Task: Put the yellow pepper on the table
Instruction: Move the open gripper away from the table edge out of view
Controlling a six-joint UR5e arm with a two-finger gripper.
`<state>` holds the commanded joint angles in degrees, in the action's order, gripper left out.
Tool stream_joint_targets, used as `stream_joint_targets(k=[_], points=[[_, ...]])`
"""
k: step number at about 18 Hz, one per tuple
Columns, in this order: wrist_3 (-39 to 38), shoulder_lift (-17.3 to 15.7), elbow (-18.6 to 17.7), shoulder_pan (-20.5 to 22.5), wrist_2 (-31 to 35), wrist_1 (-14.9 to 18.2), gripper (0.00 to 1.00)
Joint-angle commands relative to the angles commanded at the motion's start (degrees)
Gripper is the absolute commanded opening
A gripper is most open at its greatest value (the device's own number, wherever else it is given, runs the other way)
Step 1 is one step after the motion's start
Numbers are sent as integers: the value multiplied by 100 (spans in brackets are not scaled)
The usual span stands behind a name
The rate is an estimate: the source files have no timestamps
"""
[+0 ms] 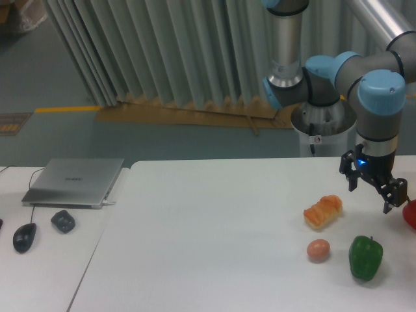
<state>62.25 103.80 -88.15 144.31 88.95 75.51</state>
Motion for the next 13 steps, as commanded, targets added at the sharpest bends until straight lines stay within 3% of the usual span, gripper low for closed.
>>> stream_joint_targets(k=[3, 10, 13], points=[[646, 0, 0, 1, 323, -1, 100], [1771, 0, 8, 351, 307, -45, 100], [2149, 70, 8, 597, 324, -247, 100]])
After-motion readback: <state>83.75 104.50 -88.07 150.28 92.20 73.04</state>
